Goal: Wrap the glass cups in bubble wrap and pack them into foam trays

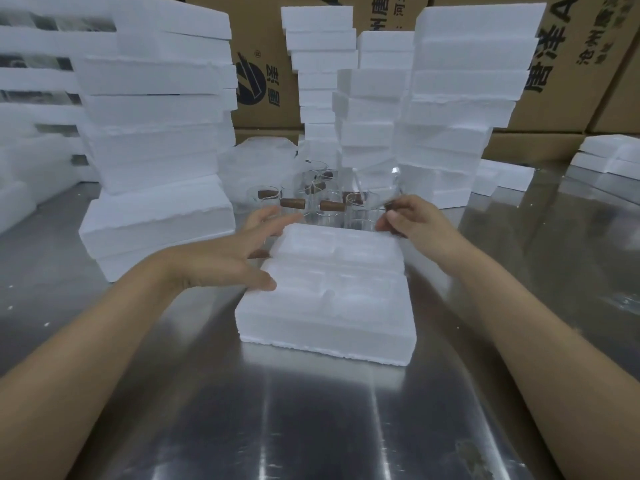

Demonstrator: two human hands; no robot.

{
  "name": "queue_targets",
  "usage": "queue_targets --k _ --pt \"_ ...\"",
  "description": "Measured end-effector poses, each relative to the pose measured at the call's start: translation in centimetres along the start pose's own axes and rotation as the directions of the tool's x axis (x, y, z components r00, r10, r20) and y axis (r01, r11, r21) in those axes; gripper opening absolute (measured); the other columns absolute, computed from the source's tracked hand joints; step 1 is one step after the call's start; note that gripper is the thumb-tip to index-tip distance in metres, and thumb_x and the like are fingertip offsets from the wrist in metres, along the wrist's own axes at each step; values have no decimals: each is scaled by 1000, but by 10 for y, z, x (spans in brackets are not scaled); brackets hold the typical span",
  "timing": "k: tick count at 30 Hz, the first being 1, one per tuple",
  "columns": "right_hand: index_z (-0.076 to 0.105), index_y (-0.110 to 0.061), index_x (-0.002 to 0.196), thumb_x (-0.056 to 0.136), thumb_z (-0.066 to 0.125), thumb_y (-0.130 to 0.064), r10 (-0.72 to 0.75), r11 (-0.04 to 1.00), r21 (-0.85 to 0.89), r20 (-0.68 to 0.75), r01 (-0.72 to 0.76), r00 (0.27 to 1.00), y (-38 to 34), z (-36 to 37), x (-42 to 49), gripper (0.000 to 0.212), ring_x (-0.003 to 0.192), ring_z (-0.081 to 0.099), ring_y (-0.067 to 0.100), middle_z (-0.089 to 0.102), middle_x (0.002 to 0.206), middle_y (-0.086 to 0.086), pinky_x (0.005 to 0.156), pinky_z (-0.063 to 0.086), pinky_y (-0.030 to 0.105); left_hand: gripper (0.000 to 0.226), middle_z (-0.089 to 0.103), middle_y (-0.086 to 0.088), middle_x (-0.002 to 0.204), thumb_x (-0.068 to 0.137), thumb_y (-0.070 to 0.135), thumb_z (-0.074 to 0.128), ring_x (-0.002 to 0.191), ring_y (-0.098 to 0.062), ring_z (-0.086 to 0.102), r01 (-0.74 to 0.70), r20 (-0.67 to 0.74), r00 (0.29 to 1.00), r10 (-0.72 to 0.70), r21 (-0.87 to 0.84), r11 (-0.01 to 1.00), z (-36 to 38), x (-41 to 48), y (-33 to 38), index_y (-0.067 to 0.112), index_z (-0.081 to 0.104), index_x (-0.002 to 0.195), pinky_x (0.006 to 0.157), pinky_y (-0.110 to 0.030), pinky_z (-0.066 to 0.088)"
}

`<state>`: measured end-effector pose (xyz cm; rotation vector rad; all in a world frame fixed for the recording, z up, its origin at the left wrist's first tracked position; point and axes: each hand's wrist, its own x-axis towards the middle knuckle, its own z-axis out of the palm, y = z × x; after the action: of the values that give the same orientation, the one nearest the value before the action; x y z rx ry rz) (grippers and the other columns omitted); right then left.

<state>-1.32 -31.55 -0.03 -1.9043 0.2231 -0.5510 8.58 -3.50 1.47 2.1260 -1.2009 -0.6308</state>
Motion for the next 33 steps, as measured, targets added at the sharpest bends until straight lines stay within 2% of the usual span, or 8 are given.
queue_targets --k 4,7,10,14,18,25,29,33 --pt "52 -10 112 97 53 -10 46 998 -47 33 -44 998 -4 1 -2 15 72 65 4 66 91 0 56 46 9 85 1 25 150 77 28 79 138 -11 23 -8 -294 954 50 141 990 7 9 -1 43 31 145 115 -35 28" --pt "51 -13 104 95 56 -10 21 999 -38 -27 -22 999 -5 0 -2 10 70 67 9 65 88 0 59 48 13 74 24 7 137 67 33 85 112 -10 36 67 -619 766 173 346 936 11 12 6 29 52 133 98 -29 40" --pt "51 -18 93 95 57 -9 19 1000 25 -84 -16 996 -6 3 -1 11 71 68 11 65 89 2 63 52 17 22 49 10 101 81 47 70 80 -13 50 122 -712 596 373 538 834 12 6 20 29 66 94 64 -27 37" --pt "50 -15 90 91 61 -2 56 969 248 -141 -20 988 -7 10 0 17 72 69 16 61 95 11 67 57 20 60 51 9 57 86 71 28 59 -12 51 336 -651 745 145 555 761 24 2 37 24 48 55 54 -26 28" --pt "50 -12 90 86 66 3 95 930 367 -179 -24 979 -11 15 1 22 78 68 24 60 96 15 75 59 28 50 66 5 89 90 65 33 87 -22 60 428 -659 750 53 546 720 30 3 39 25 63 94 70 -31 39" --pt "50 -13 87 79 73 4 77 958 286 -165 -27 983 -18 19 -2 29 77 67 27 62 90 10 71 60 29 34 56 1 126 97 40 46 106 -23 58 362 -620 784 18 481 798 29 8 23 21 54 125 90 -38 46" --pt "50 -12 87 80 72 5 127 941 328 -125 -80 984 -22 23 -5 28 75 66 28 61 91 10 63 59 24 28 54 4 124 96 34 53 110 -18 53 330 -675 736 57 431 840 22 13 13 22 58 120 85 -38 46" --pt "50 -10 90 81 71 4 155 927 357 -78 -118 985 -25 27 -6 26 78 65 28 59 91 11 61 58 22 21 59 -4 110 94 19 50 102 -21 52 262 -809 556 192 390 882 -11 43 27 12 68 103 74 -35 44"
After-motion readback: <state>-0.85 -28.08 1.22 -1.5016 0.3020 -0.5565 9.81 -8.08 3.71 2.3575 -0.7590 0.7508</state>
